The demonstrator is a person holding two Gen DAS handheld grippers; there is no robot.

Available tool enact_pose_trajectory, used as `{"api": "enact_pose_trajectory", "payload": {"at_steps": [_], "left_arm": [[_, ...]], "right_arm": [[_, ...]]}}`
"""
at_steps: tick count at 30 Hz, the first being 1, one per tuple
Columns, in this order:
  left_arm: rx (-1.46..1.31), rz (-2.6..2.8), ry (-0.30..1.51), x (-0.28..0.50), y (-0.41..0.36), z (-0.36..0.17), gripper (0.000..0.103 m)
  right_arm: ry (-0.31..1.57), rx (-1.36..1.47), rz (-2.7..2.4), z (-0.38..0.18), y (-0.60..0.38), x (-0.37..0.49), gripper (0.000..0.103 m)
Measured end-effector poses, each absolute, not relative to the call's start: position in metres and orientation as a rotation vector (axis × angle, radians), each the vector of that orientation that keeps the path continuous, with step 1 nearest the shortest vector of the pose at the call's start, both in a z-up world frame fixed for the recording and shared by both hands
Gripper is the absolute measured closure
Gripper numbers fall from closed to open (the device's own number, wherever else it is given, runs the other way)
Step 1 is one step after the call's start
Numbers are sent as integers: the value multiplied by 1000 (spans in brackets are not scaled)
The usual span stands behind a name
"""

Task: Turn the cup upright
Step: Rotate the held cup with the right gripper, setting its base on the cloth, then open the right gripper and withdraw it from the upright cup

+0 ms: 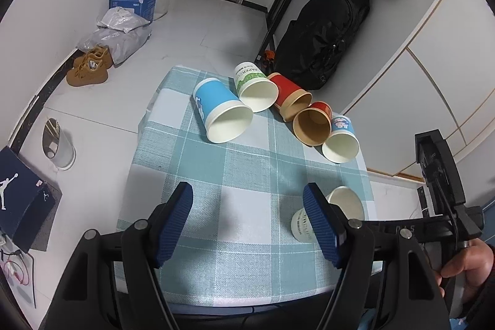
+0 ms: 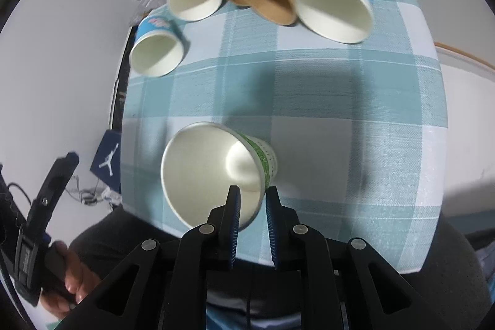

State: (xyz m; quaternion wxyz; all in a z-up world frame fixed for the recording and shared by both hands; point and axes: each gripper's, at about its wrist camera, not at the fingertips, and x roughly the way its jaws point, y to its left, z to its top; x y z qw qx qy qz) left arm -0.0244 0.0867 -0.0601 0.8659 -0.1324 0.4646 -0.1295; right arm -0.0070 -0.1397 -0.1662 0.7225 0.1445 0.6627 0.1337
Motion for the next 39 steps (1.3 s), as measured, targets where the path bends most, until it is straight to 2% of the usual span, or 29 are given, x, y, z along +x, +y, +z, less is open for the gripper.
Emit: {"api": "enact_pose_trajectory", "payload": {"at_steps": [3, 5, 8, 14, 23, 26, 30, 32, 33, 39], "left_arm": [[-268, -282, 979, -24, 82, -60, 33], [-248, -288, 977, -24, 77, -60, 33], [-214, -296, 969, -26, 67, -59, 33], [-159, -286, 898, -34, 50, -52, 33], [-110, -242, 784, -45, 33, -40, 33], [-119, -225, 758, -47, 30, -38, 33], [-93, -203, 719, -51, 25, -36, 33], [-82, -199, 706, -54, 23, -35, 27], [-79, -198, 701, -55, 23, -35, 21], [-57, -192, 677, -57, 20, -33, 21]], "right_arm": [[1428, 363, 299, -165, -152, -9, 72], [1370, 378, 323, -159, -158, -13, 50], [1240, 415, 374, -144, -171, -26, 47], [934, 372, 358, -112, -189, -63, 31], [559, 227, 341, -81, -187, -120, 15], [542, 225, 331, -85, -187, -121, 10], [552, 215, 321, -89, -185, -125, 9], [554, 216, 313, -90, -187, -126, 9], [551, 221, 315, -91, -188, -126, 9], [546, 212, 312, -92, -188, -129, 7]]}}
